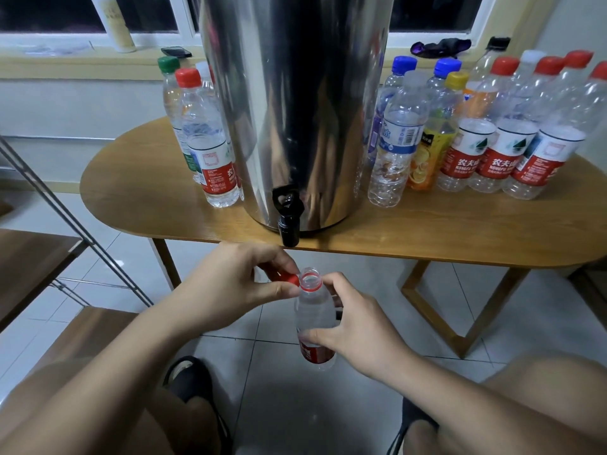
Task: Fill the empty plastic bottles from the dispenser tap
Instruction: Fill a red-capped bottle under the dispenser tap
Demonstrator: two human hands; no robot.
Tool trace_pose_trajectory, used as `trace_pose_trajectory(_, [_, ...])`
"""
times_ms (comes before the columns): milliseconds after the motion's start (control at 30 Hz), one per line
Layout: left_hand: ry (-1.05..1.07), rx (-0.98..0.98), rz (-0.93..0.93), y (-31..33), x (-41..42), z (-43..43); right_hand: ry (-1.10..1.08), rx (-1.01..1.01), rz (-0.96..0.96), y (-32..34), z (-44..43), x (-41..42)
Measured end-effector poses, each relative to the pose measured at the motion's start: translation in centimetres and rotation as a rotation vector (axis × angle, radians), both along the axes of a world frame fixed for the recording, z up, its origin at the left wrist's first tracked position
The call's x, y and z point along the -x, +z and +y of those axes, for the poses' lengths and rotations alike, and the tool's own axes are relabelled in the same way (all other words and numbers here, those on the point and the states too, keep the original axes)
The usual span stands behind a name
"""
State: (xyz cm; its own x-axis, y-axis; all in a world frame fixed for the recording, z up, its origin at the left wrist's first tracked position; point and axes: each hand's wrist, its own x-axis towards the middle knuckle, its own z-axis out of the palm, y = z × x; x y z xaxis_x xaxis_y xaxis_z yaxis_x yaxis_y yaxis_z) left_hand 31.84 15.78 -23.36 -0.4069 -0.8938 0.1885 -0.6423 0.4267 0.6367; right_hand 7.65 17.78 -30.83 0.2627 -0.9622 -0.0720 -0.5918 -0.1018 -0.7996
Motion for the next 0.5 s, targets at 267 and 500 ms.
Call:
trace_pose_trajectory(267, [-0.001,0.101,0.092,0.4,1.0,1.2,0.029,-0.004,0.017,0.3,0.6,0.1])
trace_pose_trajectory(500, [-0.021,0.184,-0.072,-0.5,1.8,1.1,0.06,0.003,0.04,0.6,0.9,-0.1])
